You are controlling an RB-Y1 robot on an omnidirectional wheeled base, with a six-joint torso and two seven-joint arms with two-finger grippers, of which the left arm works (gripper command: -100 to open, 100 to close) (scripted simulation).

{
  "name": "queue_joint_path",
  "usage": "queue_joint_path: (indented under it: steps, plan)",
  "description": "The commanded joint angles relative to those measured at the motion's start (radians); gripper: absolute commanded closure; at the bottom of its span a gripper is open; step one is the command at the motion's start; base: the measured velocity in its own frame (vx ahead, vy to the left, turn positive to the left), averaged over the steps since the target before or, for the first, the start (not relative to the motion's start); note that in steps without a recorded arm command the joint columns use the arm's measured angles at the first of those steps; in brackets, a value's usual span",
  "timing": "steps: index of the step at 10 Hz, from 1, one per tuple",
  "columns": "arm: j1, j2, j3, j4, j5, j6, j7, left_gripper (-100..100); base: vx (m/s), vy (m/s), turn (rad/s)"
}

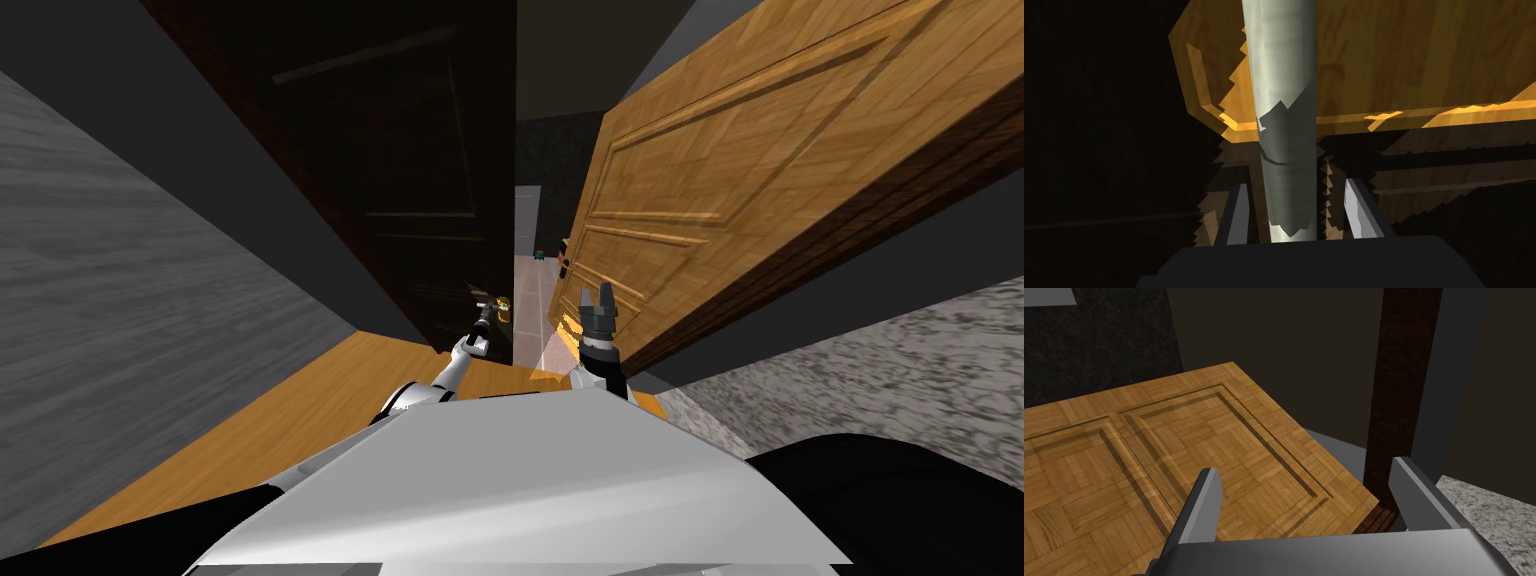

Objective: Push the door open

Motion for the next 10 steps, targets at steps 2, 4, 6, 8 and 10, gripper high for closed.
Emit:
queue_joint_path:
  steps: [2, 4, 6, 8, 10]
  plan:
    - [0.0, 0.001, 0.0, 0.001, 0.0, -0.001, 0.0, 100, -0.014, 0.012, -0.015]
    - [0.0, 0.001, 0.0, 0.001, 0.0, -0.001, 0.0, 100, 0.0, 0.0, 0.0]
    - [-0.003, 0.016, 0.013, 0.0, 0.005, -0.001, -0.003, 100, 0.043, -0.029, 0.001]
    - [-0.002, 0.027, 0.023, 0.0, 0.008, -0.001, -0.005, 100, 0.129, -0.116, 0.055]
    - [0.0, 0.041, 0.039, 0.0, 0.013, -0.001, -0.01, 100, 0.145, -0.099, 0.042]
